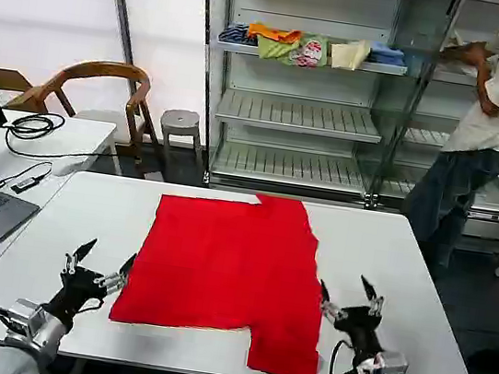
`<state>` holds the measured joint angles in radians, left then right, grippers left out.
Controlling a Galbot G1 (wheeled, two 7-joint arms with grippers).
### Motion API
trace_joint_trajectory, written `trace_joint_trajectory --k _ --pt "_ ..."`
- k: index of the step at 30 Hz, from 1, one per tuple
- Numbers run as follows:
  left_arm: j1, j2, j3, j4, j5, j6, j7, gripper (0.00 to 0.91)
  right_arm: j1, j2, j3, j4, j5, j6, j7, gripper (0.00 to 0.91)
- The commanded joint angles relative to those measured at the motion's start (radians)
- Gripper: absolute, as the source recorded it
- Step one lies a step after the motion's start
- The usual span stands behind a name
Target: Fold and organize the clothes.
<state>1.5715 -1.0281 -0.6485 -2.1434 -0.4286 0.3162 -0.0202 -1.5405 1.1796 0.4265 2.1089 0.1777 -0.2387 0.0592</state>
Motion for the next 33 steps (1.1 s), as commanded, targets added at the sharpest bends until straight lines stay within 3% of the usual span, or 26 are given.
trace_joint_trajectory --k 1,33 --pt "0.110 -0.003 -0.002 -0.096 -0.020 0.225 -0.038 0.907 -0.100 -0.022 -0.035 0.028 -0.015 -0.030 0.016 0.907" --pt "0.009 -0.009 0.045 0.081 -0.097 0.255 -0.089 0.907 -0.163 -0.038 -0.053 0.024 -0.010 -0.069 0.036 0.907"
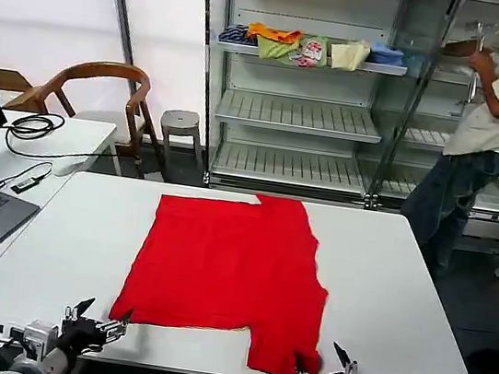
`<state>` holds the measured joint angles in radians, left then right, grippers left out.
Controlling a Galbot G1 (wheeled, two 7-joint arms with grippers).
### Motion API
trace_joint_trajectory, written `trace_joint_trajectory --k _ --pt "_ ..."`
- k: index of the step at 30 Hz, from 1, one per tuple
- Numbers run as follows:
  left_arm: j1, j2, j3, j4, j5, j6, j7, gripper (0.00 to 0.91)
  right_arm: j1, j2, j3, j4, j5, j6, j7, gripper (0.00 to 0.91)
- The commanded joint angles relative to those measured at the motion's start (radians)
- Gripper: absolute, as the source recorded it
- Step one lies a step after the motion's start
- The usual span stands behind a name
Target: Fold and organize the clothes.
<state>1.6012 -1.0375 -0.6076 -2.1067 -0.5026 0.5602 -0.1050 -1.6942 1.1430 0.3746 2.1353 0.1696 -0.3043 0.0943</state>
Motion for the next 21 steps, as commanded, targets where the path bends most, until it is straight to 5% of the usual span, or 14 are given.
trace_joint_trajectory --k 1,6,8,9,10,11,21 --pt "-0.022 0.000 0.005 0.046 -0.022 0.011 -0.004 0.907 -0.007 -0.001 -0.002 -0.003 -0.002 -0.004 0.000 0.907" --pt "-0.026 0.001 0.010 0.056 -0.020 0.011 -0.007 0.907 -0.005 -0.002 -0.008 -0.010 0.001 -0.005 -0.001 0.907" --pt "-0.027 -0.001 0.010 0.058 -0.019 0.011 -0.012 0.373 -0.009 -0.002 -0.010 -0.009 0.007 -0.009 -0.002 0.826" --pt "-0.028 -0.002 0.011 0.058 -0.017 0.011 -0.015 0.020 -0.013 -0.003 -0.012 -0.008 0.010 -0.010 -0.001 0.282" --pt "-0.027 -0.002 0.012 0.058 -0.014 0.011 -0.017 0.020 -0.017 -0.004 -0.013 -0.006 0.010 -0.014 -0.002 0.071" --pt "-0.027 -0.002 0.012 0.058 -0.013 0.011 -0.015 0.020 -0.022 -0.006 -0.014 -0.003 0.011 -0.017 -0.004 0.000" --pt "-0.030 -0.019 0.036 0.074 -0.020 -0.012 -0.012 0.020 -0.018 -0.007 -0.026 -0.021 0.041 -0.021 -0.002 0.000"
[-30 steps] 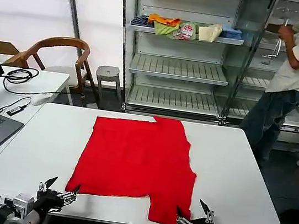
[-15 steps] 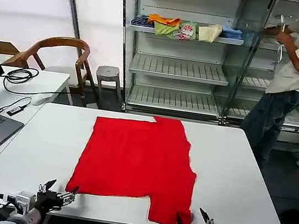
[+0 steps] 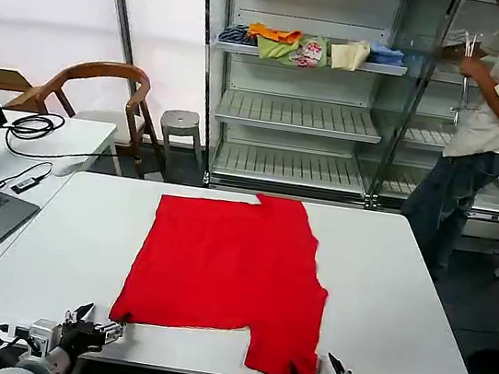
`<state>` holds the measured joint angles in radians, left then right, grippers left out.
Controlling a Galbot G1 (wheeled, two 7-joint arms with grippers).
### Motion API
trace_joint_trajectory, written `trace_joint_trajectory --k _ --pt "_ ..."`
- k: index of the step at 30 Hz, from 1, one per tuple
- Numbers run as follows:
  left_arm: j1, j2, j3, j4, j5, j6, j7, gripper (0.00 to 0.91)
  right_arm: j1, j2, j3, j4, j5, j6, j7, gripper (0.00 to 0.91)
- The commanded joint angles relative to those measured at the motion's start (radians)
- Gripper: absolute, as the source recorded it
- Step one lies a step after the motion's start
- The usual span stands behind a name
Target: Fold and organize the clothes.
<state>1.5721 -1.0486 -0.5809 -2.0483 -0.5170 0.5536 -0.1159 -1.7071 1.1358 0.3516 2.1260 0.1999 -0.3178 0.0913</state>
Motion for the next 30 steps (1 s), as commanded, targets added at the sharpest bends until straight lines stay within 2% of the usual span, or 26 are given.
trace_joint_trajectory --k 1,17,23,30 --pt "-0.001 -0.010 0.011 0.016 -0.006 -0.005 -0.001 0.020 -0.003 0.000 -0.005 -0.012 0.011 -0.007 0.000 0.000" --pt "-0.016 -0.014 0.007 -0.013 -0.026 -0.019 0.015 0.030 0.017 -0.005 0.015 0.012 0.035 0.009 -0.013 0.000" --pt "-0.059 -0.009 0.000 -0.062 -0.081 -0.012 0.011 0.030 0.083 -0.006 0.056 0.034 0.074 0.002 -0.025 0.000" --pt "-0.157 -0.006 -0.004 -0.002 -0.168 -0.016 0.017 0.030 0.220 0.001 0.075 -0.011 0.100 -0.024 -0.037 0.000"
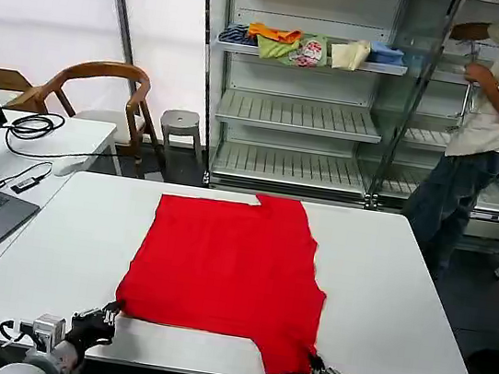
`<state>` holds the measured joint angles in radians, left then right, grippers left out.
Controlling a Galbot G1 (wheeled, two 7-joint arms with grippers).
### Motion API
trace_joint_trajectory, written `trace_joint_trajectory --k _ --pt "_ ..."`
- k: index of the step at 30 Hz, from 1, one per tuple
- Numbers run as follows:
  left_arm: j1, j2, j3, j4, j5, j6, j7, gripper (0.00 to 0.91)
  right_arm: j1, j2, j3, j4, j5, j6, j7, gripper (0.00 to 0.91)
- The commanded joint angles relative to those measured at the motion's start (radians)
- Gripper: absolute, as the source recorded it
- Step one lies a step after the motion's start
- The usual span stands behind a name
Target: Fold and organize the clothes.
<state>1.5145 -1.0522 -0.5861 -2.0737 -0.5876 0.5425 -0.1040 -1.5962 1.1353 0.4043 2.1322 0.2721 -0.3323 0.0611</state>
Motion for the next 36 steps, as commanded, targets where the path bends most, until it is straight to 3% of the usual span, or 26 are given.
trace_joint_trajectory --k 1,12,36 --pt "-0.111 -0.002 0.001 0.033 -0.104 -0.005 0.005 0.020 0.125 0.003 0.020 -0.021 0.027 -0.014 -0.008 0.000" --pt "-0.267 -0.007 0.051 0.159 -0.139 -0.008 0.011 0.030 0.338 0.032 -0.090 -0.131 0.019 -0.086 0.015 0.000" --pt "-0.404 -0.012 0.109 0.344 -0.170 -0.031 0.022 0.020 0.559 0.061 -0.152 -0.372 -0.038 -0.053 -0.033 0.000"
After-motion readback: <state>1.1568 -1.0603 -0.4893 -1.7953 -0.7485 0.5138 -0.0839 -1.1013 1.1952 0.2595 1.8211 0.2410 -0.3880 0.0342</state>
